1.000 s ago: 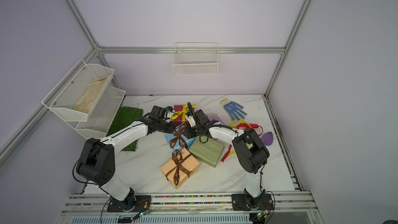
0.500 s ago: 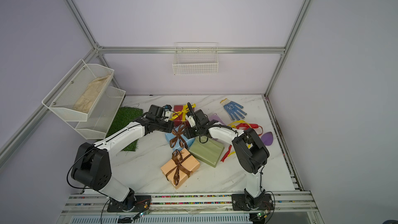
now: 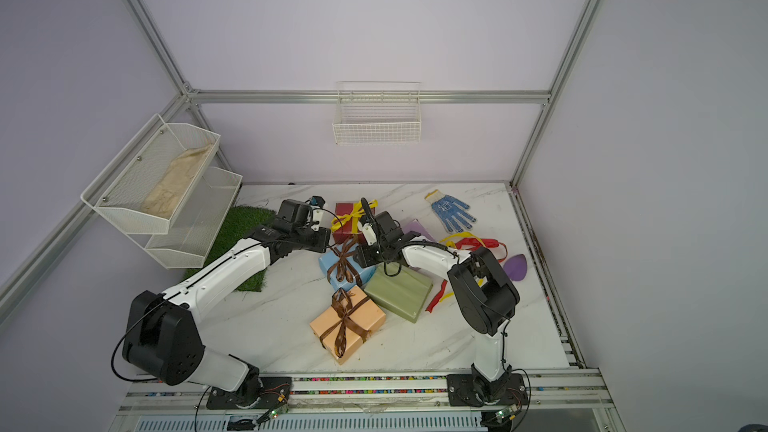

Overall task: Untie the ribbon bows on the gift boxes
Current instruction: Untie the ribbon from the gift box.

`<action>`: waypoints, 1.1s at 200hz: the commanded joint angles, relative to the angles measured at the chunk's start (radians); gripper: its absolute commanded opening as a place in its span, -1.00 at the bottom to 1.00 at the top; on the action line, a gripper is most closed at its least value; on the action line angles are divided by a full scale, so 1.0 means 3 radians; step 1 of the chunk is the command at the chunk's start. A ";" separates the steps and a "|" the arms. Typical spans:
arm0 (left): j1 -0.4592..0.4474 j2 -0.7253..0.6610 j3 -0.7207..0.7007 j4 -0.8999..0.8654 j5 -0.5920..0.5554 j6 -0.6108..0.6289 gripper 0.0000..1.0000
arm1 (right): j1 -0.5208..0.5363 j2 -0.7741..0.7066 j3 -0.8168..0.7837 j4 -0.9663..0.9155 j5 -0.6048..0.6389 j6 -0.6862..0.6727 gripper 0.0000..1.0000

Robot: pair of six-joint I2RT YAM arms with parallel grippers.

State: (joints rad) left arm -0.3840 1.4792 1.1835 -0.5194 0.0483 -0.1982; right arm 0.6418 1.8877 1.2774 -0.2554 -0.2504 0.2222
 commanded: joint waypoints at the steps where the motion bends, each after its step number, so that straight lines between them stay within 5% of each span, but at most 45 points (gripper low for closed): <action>1: 0.0012 -0.0190 0.0379 0.0119 -0.0364 0.0032 -1.00 | 0.0018 0.0196 -0.0130 -0.0310 0.0279 -0.0049 0.12; 54: 0.0110 -0.0518 0.0562 0.0160 -0.0861 0.0176 -1.00 | 0.0018 0.0201 -0.0185 -0.0279 0.0295 -0.0055 0.13; 220: 0.0485 -0.0808 0.0535 0.0205 -0.1271 0.0369 -0.99 | 0.0017 0.0218 -0.0209 -0.0299 0.0308 -0.0066 0.13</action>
State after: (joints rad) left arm -0.2562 1.2694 1.2922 -0.5125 -0.2993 -0.1089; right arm 0.6418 1.8908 1.2686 -0.2234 -0.2333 0.2214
